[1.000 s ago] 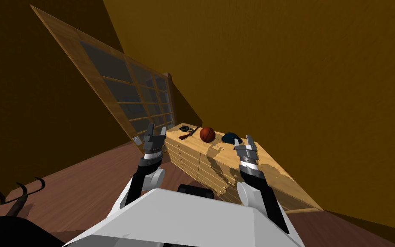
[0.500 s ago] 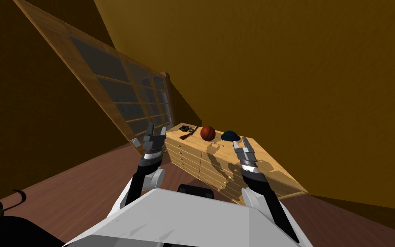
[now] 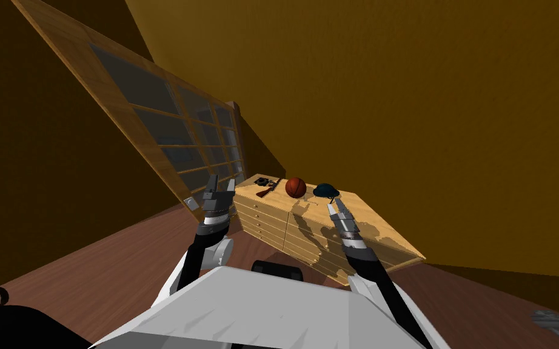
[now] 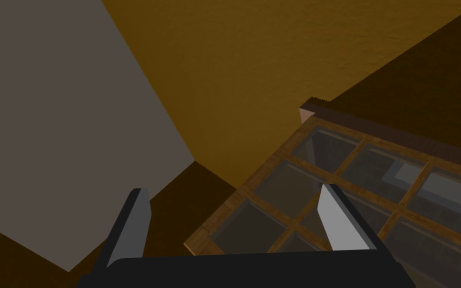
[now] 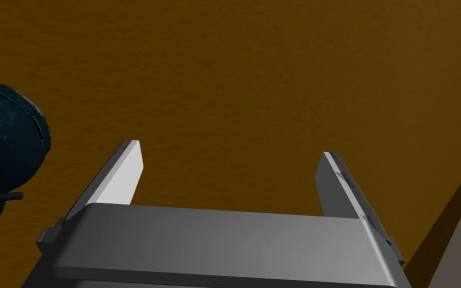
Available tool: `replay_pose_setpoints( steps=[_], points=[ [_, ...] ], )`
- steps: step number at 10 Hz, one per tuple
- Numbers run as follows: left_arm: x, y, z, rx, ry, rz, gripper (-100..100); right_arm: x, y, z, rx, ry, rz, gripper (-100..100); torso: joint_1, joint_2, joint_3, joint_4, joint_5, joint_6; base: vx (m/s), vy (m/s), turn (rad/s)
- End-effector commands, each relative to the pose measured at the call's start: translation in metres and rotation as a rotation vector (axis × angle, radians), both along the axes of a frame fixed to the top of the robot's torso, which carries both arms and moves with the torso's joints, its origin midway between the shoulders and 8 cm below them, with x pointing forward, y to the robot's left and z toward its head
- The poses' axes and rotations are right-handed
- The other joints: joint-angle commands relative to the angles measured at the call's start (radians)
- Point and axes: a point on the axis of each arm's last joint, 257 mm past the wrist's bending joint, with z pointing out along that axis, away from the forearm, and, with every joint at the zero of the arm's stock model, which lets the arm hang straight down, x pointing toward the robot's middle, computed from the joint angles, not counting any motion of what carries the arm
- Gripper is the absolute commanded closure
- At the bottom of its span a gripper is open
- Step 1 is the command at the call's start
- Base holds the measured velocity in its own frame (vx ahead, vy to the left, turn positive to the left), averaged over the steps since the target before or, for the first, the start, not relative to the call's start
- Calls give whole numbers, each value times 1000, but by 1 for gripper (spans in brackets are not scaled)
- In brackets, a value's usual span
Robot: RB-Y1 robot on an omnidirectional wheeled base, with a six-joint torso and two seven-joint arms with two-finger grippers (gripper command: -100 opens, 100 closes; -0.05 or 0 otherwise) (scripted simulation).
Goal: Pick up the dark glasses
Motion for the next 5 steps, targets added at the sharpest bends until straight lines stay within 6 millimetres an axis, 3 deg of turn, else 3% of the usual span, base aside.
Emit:
replay_pose_setpoints(
  steps=[1, 2, 4, 5],
  points=[
    [0, 0, 0, 0, 0, 0, 0, -1, 2, -18, -63, 42, 14, -100, 0, 0, 0, 0, 0, 0, -43, 92, -57],
    [0, 0, 0, 0, 0, 0, 0, -1, 3, -19, -70, 43, 18, -100, 0, 1, 0, 0, 0, 0, -34, 70, -45],
    [0, 0, 0, 0, 0, 0, 0, -4, 7, -55, -176, 122, 42, -100, -1, 0, 0, 0, 0, 0, -28, 108, -48],
    [0, 0, 0, 0, 0, 0, 0, -5, 7, -56, -194, 126, 52, -100, 2, 0, 0, 0, 0, 0, -10, 113, -27]
  ],
)
